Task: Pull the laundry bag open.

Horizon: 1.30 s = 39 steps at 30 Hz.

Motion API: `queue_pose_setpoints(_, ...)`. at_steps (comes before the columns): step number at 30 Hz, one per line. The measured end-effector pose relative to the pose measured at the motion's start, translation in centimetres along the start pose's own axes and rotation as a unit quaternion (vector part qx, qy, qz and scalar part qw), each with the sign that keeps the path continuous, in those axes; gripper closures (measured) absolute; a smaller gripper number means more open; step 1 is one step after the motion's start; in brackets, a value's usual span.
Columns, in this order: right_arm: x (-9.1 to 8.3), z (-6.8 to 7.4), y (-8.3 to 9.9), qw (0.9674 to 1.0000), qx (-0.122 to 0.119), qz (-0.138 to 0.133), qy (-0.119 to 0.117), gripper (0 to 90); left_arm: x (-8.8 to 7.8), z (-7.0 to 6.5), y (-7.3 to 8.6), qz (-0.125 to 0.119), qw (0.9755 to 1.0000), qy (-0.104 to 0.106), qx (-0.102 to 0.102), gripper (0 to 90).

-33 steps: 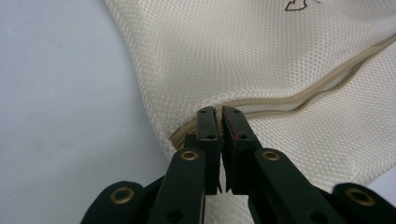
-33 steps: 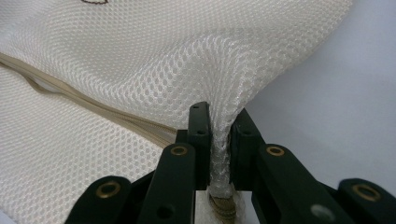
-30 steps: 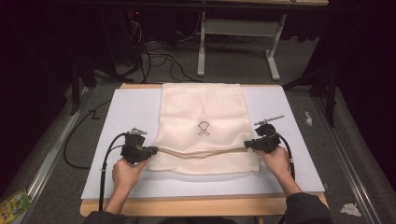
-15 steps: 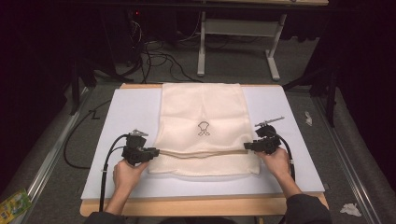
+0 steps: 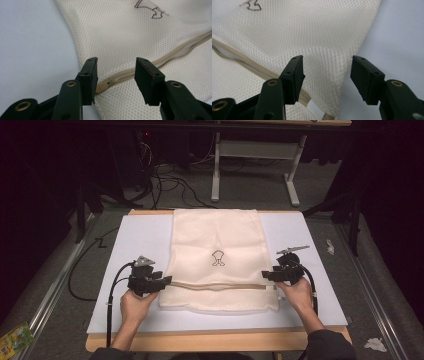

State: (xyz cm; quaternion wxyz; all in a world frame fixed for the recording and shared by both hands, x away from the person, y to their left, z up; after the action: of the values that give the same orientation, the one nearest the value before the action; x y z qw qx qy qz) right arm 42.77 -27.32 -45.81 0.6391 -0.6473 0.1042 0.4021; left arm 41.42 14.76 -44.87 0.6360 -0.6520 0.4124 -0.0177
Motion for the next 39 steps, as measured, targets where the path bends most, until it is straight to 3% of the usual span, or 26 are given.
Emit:
queue_pose_setpoints(4,-0.9,0.1,-0.4,0.9996,-0.005,-0.026,-0.006,46.6,-0.7,-0.3,-0.5,-0.020,0.9996,-0.005,0.018,52.3)
queue_pose_setpoints(12,-2.7,0.2,-0.7,0.9970,-0.011,-0.075,-0.012,52.8,-2.3,-0.1,-1.3,-0.060,0.9979,-0.001,0.022,52.6)
queue_pose_setpoints(16,-4.0,-0.2,-0.4,0.9947,-0.002,-0.102,-0.013,53.9,-3.4,0.2,-1.5,-0.076,0.9968,-0.001,0.025,52.6)
queue_pose_setpoints(22,-5.1,-1.0,0.0,0.9927,0.018,-0.119,-0.012,54.1,-4.9,0.7,-1.8,-0.097,0.9950,-0.008,0.022,52.6)
queue_pose_setpoints(27,-6.6,-1.6,0.1,0.9898,0.019,-0.141,-0.002,54.0,-5.8,1.1,-1.9,-0.110,0.9937,-0.011,0.020,52.4)
queue_pose_setpoints(39,-8.5,-3.6,1.6,0.9850,0.046,-0.166,0.014,54.5,-6.8,2.2,-1.3,-0.128,0.9914,-0.026,0.011,52.5)
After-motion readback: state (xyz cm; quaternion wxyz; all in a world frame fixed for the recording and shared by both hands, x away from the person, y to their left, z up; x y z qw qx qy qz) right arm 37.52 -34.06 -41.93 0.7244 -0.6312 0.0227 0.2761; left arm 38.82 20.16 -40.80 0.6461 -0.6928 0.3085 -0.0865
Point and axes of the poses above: each handheld gripper's, and its own axes: x roughly forward along the jaws, y roughly out of its underside, z roughly to its left, the point moved 4 cm from there along x, roughly forward along the jaws, and after that the axes turned 12 degrees about -z, right-handed, at the moved point
